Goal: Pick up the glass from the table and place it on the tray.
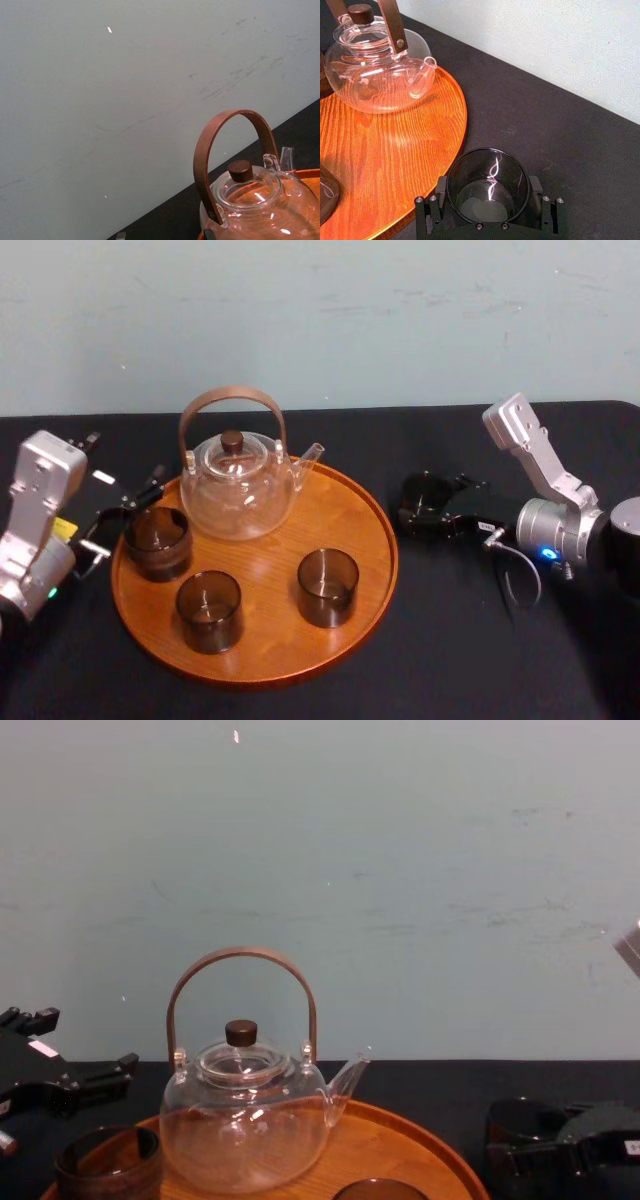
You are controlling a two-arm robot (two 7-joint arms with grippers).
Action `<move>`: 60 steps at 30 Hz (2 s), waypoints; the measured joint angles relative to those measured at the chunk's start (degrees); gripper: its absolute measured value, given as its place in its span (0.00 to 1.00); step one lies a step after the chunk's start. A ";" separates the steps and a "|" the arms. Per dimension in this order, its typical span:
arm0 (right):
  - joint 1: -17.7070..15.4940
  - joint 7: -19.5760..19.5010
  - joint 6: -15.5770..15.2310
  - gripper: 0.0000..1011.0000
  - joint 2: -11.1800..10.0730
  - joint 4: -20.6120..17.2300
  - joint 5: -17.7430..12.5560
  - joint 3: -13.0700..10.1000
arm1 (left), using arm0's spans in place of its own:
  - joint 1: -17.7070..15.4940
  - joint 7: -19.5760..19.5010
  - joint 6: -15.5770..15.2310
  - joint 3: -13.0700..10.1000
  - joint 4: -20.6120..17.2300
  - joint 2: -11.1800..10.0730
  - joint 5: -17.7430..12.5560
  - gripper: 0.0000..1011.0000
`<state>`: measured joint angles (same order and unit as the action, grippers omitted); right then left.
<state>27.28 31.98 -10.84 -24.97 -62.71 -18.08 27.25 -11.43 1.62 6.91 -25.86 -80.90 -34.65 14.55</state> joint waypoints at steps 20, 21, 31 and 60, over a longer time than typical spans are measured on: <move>-0.08 0.01 0.03 0.89 -0.05 -0.07 -0.16 -0.11 | 0.00 0.00 0.00 0.00 0.00 0.00 0.00 0.99; -0.08 0.01 0.03 0.89 -0.05 -0.07 -0.16 -0.11 | 0.00 0.00 0.00 0.00 0.00 0.00 0.00 0.99; -2.23 0.95 0.85 0.89 -2.51 -6.03 -2.09 -2.07 | 0.00 0.00 0.00 0.00 0.00 0.00 0.00 0.99; 1.64 4.41 3.76 0.89 -1.30 -7.82 -3.33 2.46 | 0.00 0.00 0.00 0.00 0.00 0.00 0.00 0.99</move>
<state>28.92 36.39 -7.08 -26.27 -70.54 -21.41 29.71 -11.43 1.62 6.91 -25.86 -80.90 -34.65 14.55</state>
